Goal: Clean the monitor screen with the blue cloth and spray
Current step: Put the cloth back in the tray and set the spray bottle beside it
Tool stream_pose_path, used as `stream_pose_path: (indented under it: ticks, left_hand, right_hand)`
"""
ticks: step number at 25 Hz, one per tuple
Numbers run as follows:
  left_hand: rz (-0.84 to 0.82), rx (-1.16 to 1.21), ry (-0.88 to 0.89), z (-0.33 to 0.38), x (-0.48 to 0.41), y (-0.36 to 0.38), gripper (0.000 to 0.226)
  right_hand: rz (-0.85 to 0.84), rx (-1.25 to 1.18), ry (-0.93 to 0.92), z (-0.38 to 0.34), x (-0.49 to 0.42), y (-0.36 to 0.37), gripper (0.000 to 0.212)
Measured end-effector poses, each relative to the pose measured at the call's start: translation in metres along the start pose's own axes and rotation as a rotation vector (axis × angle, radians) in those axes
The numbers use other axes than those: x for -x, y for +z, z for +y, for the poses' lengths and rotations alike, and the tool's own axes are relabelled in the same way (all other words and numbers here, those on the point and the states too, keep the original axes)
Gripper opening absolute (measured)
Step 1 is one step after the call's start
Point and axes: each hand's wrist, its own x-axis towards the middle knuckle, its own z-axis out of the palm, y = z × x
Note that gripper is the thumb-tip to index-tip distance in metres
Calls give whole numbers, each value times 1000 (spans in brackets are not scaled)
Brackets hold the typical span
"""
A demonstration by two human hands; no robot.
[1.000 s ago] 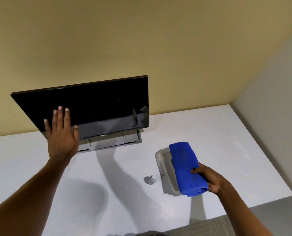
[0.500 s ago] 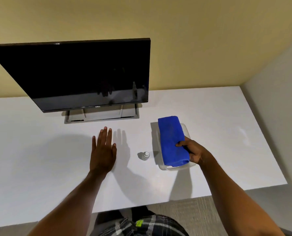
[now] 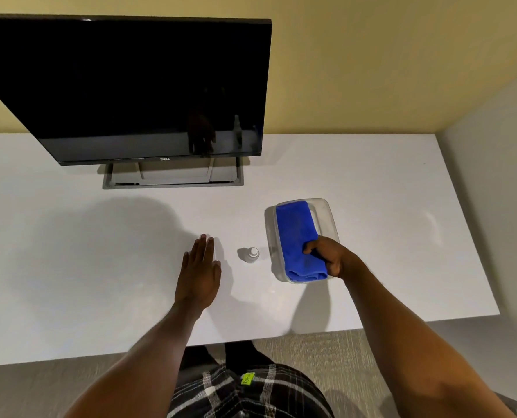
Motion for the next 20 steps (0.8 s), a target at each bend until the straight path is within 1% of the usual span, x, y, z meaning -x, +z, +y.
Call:
stream_pose_path:
  ticks: [2,4,6,7,10,11,12,13,14,15,18,19,20]
  left_hand:
    - [-43,13,-17,-2,0,3,61]
    - [-69,-4,-15,-3,0,4,61]
    - [-83,-15,-11,-5,-1,4,61]
    - [-88,-16,-10,-6,-2,3,61]
    - [-91,-4,-1,-7,-3,1,61]
    - [-93,-4,2,-7,-3,1,61]
    - [-97,-9,3,-7,-3,1,62]
    - [-102,-16,2,-7,-3,1,62]
    - [-107,-22,1,-6,-3,1,63]
    - [-112,-28,-1,-5,-3,1,64]
    - [-137,-50,-5,-4,-2,2,69]
    - [-146,-59,-3,-3,-2,2,72]
    - [-153,-64,-2,-4,-2,2,76]
  right_hand:
    - [49,82,-35,2,-3,5,26]
    - [114,234,-138,5,-5,10,21]
    - [244,413,-204,6,-3,17,15]
    - [336,513,-206,6,-1,21,17]
    - [528,871,-160,7,9,31,51]
    - [573,993,-171,9,14,34,57]
    - [618,1112,-210,12,19,37,55]
    - [640,1209,-254,16,22,39,48]
    - [614,1273,-258,19,23,42,39]
    - [550,1289,-216,21,21,44,33]
    - [290,1334,37,22,20,47,34]
    - [235,1362,48,19,21,45,34]
    - [207,1400,13,16,21,45,32]
